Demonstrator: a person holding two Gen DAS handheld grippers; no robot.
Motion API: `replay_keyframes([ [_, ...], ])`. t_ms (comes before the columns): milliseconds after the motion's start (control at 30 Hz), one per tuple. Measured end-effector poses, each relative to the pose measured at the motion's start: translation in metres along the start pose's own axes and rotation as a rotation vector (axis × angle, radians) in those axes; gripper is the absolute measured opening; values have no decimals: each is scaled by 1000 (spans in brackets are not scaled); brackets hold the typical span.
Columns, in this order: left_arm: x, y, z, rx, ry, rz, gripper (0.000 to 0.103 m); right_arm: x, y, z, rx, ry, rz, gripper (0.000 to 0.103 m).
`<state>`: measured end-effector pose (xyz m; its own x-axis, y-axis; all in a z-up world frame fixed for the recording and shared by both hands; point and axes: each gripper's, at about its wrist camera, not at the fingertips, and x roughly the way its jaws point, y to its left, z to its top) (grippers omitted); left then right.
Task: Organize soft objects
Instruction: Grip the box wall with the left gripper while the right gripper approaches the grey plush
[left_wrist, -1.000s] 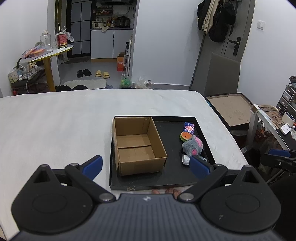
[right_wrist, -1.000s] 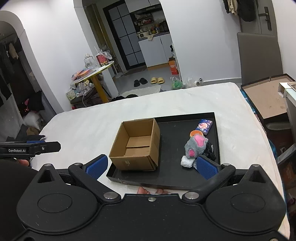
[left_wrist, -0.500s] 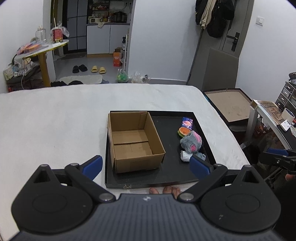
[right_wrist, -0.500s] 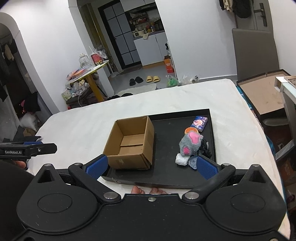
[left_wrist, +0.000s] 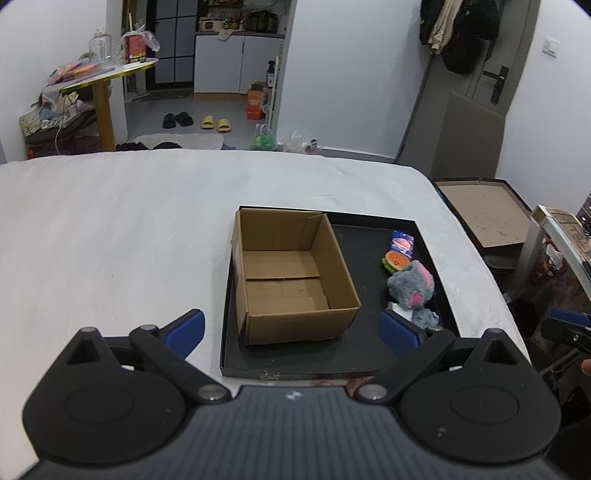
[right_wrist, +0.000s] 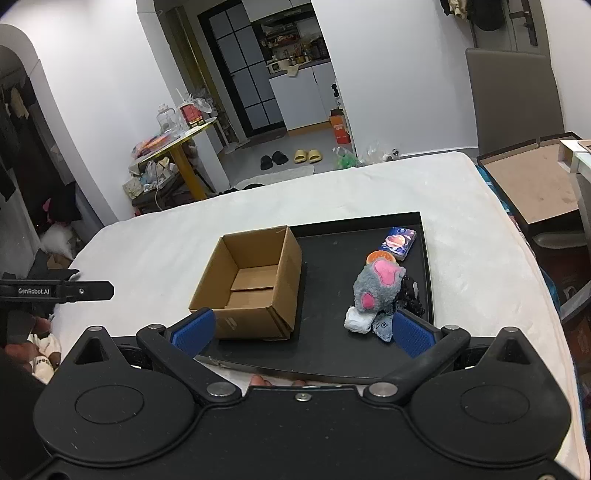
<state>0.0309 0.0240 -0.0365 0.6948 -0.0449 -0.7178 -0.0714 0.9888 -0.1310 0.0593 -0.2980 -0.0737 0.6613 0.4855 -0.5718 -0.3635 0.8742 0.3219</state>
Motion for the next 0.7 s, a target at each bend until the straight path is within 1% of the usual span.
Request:
replay_keyframes([
  [233, 23, 8, 0, -22, 6, 26, 99, 17, -18, -3, 18, -2, -19, 102],
  [400, 38, 12, 3, -30, 7, 44, 99, 29, -32, -5, 43, 4, -24, 97],
  [567, 51, 11, 4, -30, 7, 63, 99, 40, -42, -7, 61, 5, -23, 95],
  [700, 63, 12, 3, -32, 9, 77, 98, 50, -51, -8, 71, 8, -42, 91],
])
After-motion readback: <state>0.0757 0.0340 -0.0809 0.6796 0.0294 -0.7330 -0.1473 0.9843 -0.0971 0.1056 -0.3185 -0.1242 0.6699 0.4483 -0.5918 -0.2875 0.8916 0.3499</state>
